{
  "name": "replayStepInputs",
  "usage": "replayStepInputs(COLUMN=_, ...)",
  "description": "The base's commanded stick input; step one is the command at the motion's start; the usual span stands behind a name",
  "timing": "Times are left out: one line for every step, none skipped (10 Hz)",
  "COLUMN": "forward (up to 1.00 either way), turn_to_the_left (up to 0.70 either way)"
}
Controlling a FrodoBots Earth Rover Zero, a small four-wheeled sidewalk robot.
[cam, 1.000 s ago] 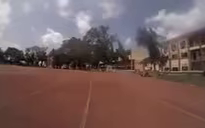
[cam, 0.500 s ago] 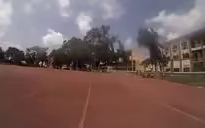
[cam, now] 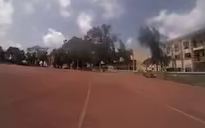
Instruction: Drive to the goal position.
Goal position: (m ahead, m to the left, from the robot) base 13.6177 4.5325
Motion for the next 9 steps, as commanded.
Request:
replayStepInputs(forward=0.7, turn_to_the_left=0.0)
replayStepInputs(forward=0.7, turn_to_the_left=0.0)
replayStepInputs(forward=0.7, turn_to_the_left=0.0)
replayStepInputs(forward=0.7, turn_to_the_left=0.0)
replayStepInputs(forward=0.7, turn_to_the_left=0.0)
replayStepInputs(forward=0.7, turn_to_the_left=0.0)
replayStepInputs(forward=0.7, turn_to_the_left=0.0)
replayStepInputs(forward=0.7, turn_to_the_left=0.0)
replayStepInputs(forward=0.7, turn_to_the_left=0.0)
